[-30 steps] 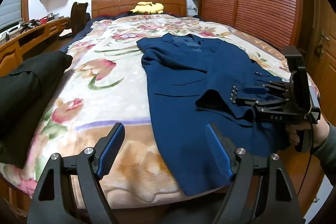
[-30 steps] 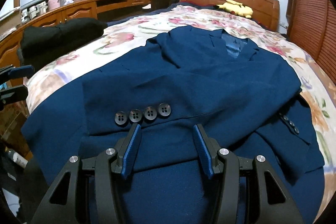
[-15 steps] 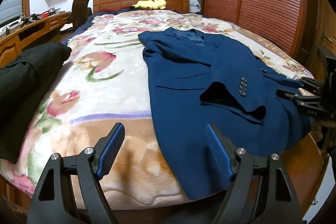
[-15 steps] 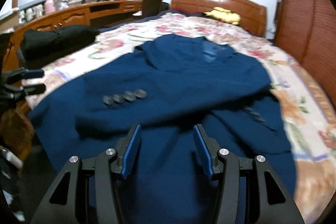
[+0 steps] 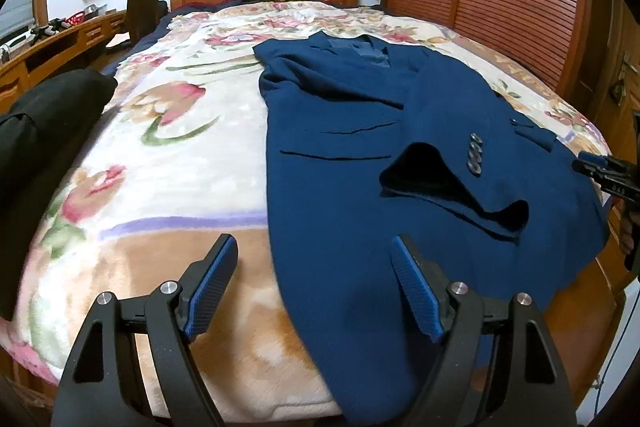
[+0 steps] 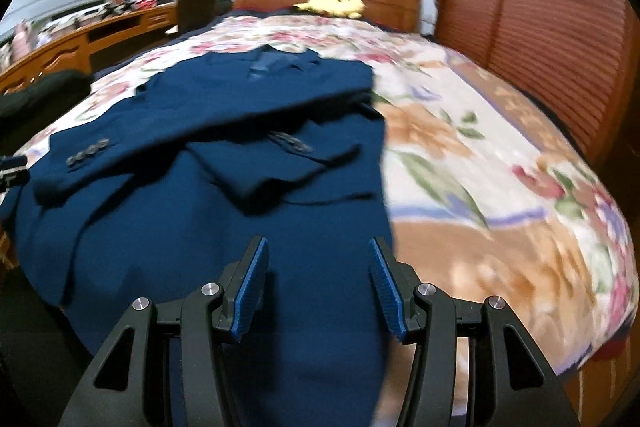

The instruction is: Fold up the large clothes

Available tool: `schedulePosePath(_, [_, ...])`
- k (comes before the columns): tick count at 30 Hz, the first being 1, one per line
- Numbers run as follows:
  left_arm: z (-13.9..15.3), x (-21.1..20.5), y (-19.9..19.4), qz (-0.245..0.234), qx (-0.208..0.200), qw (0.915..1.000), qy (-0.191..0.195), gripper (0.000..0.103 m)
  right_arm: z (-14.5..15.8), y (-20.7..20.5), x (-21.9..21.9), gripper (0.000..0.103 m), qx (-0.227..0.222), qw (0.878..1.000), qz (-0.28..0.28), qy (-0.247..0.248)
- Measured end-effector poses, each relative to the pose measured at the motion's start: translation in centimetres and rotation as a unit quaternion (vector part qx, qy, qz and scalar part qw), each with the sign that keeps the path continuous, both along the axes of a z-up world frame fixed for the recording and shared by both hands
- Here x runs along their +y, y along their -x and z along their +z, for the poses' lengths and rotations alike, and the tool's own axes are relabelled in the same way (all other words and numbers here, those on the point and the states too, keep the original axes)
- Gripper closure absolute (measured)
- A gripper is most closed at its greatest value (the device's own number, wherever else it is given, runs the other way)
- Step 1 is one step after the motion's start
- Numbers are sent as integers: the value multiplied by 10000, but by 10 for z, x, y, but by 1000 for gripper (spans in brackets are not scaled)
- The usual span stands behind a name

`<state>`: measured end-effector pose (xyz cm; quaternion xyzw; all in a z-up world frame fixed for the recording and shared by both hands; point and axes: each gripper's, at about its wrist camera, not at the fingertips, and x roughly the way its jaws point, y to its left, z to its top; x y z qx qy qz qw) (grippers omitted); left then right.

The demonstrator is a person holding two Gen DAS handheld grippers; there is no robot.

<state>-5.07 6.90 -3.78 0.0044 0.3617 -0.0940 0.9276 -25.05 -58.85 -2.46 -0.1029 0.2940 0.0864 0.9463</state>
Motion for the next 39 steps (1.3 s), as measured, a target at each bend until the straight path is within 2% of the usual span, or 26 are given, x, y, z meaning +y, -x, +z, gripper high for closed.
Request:
schedulePosePath(10, [-2,-7,2,-70,84,9999,-12,24,0,5,-18,49,188,9996,8,-213])
schedulePosePath(13, [-3,-8,5,-181,98,9998,7,33,-1,3,-19,49,204,9996,62,-175])
schedulePosePath(15, [-3,-8,7,-214,84,9997,11,35,-2,6,-17,49,216,9996,114,-161])
schedulePosePath(24, [-5,-5,13,-246,105,9996,111,38,-9,13,-11,49,280,9989,312,-186])
schedulePosePath(29, [-8,-3,28,-270,100,9993,230,38,-7,13,-11,52,365,9978,424,-360])
schedulePosePath(35, [-8,-4,34,-306,86,9993,197,49,-9,13,-9,52,404,9977,412,-362])
schedulePosePath(37, [-8,-3,35,-331,84,9992,207,59,-9,14,-10,52,460,9973,424,-398])
schedulePosePath(39, [-6,-3,36,-361,109,9991,209,63,-9,17,-10,52,514,9969,449,-402])
